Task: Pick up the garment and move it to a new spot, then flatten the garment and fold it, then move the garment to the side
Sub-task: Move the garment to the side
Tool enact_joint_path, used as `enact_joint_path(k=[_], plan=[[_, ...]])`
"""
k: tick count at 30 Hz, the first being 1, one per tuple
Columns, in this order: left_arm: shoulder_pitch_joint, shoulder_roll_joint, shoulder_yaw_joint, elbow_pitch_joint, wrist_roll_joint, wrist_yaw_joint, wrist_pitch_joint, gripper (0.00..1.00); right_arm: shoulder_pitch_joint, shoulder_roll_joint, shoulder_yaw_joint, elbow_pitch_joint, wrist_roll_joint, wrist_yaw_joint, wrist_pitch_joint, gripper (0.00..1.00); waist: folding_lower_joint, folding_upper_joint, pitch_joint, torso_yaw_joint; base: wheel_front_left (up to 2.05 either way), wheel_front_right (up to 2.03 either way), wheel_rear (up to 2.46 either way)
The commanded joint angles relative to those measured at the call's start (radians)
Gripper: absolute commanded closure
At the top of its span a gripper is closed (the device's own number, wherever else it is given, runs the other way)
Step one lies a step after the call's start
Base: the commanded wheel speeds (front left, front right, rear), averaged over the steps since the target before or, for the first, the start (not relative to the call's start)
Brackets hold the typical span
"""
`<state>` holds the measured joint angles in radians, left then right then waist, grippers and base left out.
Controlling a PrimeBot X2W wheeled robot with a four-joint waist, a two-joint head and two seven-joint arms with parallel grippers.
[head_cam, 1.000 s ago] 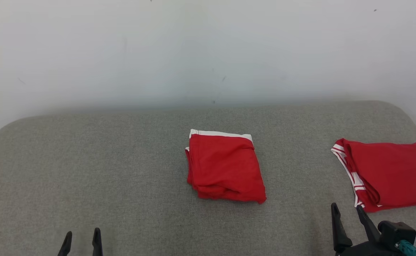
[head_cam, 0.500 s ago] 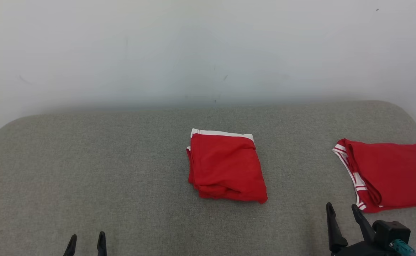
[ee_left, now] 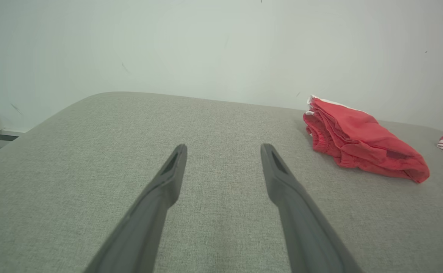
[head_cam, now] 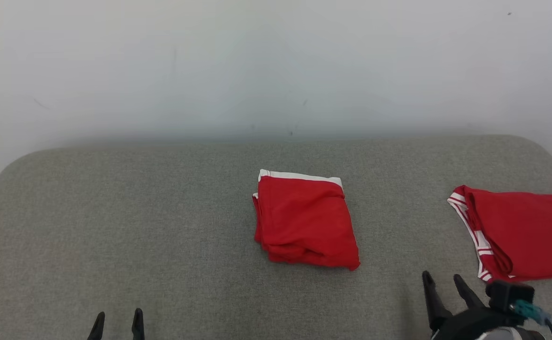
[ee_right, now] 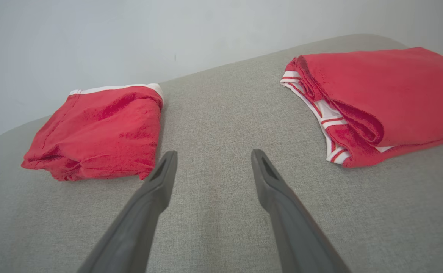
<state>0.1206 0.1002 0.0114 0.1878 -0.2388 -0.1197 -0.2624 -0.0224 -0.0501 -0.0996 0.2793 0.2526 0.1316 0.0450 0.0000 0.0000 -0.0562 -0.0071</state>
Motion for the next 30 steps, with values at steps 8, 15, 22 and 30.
enact_joint_path(k=[8, 15, 22, 30], plan=[[0.004, -0.002, -0.019, 0.004, 0.014, -0.003, -0.002, 0.0, -0.201, -0.001, 0.039, 0.058, 0.058, -0.001, 0.366, 0.0, 0.0, 0.0, 0.03, 0.035, 0.0, 0.0, 0.0], [-0.066, 0.002, -0.096, 0.017, 0.022, -0.009, -0.002, 0.0, -0.425, 0.0, -0.051, 0.208, -0.011, -0.001, 0.511, 0.0, 0.0, 0.0, 0.118, 0.145, 0.0, 0.0, 0.0], [-0.13, 0.017, -0.137, 0.042, 0.002, -0.012, -0.002, 0.0, -0.558, 0.0, -0.166, 0.34, -0.099, -0.001, 0.472, 0.0, 0.0, 0.0, 0.196, 0.234, 0.0, 0.0, 0.0], [-0.159, 0.016, -0.148, 0.049, -0.017, -0.01, -0.002, 0.0, -0.608, -0.001, -0.216, 0.495, -0.171, -0.001, 0.447, 0.0, 0.0, 0.0, 0.238, 0.276, 0.0, 0.0, 0.0]])
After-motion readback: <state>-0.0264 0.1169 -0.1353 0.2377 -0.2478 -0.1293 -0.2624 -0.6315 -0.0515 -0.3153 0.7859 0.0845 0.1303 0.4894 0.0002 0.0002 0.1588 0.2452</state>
